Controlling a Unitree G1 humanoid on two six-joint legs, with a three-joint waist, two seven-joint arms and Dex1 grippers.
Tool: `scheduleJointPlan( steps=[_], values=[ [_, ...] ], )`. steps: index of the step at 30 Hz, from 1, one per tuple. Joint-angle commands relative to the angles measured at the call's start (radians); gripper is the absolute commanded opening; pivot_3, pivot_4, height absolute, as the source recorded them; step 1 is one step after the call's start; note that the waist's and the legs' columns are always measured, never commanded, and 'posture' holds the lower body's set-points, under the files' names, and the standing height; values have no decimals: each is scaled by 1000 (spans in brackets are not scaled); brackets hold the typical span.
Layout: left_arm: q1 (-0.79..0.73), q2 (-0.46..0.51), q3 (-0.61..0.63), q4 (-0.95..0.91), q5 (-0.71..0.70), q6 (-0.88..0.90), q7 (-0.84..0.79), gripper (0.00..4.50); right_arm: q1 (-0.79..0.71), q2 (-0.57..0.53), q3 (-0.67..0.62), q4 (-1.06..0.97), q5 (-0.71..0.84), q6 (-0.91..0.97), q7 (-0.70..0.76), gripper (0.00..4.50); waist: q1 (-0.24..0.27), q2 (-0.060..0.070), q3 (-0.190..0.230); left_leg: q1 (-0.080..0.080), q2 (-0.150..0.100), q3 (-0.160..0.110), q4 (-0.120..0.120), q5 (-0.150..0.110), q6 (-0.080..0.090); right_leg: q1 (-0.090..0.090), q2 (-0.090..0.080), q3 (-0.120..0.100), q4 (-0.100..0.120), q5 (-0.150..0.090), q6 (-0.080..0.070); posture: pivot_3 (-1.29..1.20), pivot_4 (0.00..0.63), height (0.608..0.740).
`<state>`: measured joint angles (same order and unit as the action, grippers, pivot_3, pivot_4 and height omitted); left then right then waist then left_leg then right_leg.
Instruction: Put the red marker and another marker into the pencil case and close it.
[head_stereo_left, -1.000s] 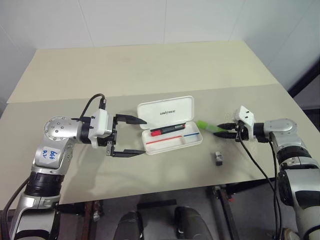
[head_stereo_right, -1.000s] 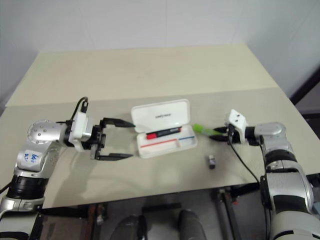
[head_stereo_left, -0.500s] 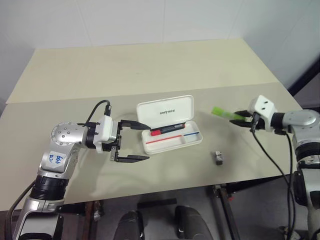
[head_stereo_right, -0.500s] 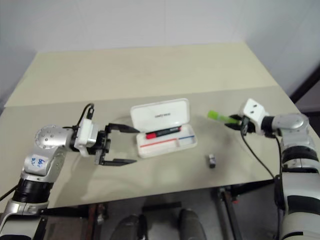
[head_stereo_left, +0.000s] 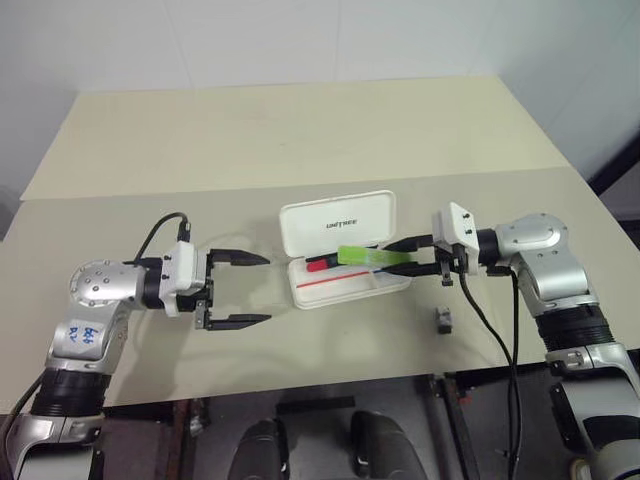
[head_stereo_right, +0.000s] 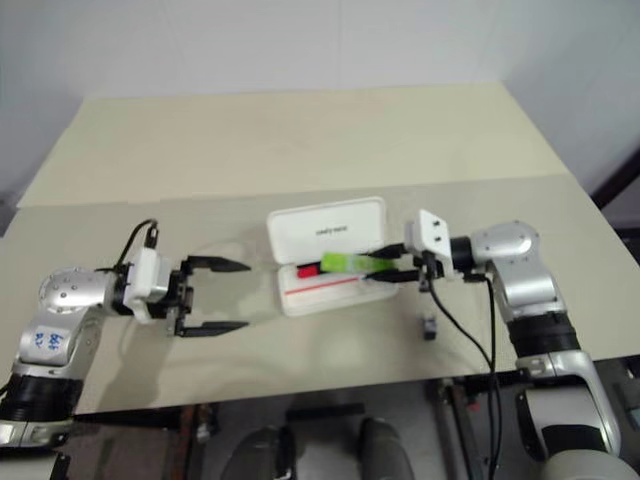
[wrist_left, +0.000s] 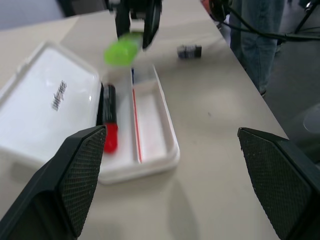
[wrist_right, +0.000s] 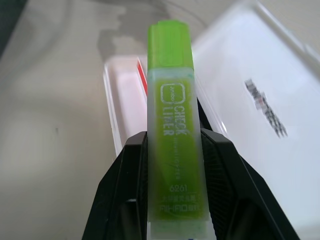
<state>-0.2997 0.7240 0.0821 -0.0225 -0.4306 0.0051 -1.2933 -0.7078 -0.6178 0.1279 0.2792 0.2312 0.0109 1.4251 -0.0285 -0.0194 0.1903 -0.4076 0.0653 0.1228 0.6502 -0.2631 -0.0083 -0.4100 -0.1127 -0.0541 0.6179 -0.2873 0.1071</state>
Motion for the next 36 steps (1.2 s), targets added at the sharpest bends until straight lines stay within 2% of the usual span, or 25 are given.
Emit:
scheduleJointPlan(
  steps=[1,11,31,32,36],
  values=[
    [44,14,26,-29,1,-22,15,4500,-6,45,54,-53,-3,6,0,1147,-1,0,0,0,0,0,0,-2,4,0,0,0,1,0,0,0,150,740],
    [107,-5,6,-118,-1,-1,87,4500,-79,107,145,85,-73,-94,29,1147,-3,0,0,0,0,1,-1,-3,4,-2,-1,-2,3,-1,-1,0,150,740],
    [93,0,6,-113,-10,12,105,4500,-179,173,167,360,-151,-255,63,1147,-4,0,0,1,1,7,-1,-3,4,-2,-1,-4,3,-1,-2,0,150,740],
    [91,0,7,-113,-11,13,105,4500,-181,175,165,361,-147,-255,68,1878,-4,0,0,1,1,7,-1,-3,4,-2,-1,-4,3,-1,-2,0,150,740],
    [85,1,7,-109,-10,16,103,4500,-195,191,151,350,-126,-257,67,3217,-5,0,0,1,1,7,-1,-3,4,-2,-1,-4,3,-1,-2,0,150,740]
  ],
)
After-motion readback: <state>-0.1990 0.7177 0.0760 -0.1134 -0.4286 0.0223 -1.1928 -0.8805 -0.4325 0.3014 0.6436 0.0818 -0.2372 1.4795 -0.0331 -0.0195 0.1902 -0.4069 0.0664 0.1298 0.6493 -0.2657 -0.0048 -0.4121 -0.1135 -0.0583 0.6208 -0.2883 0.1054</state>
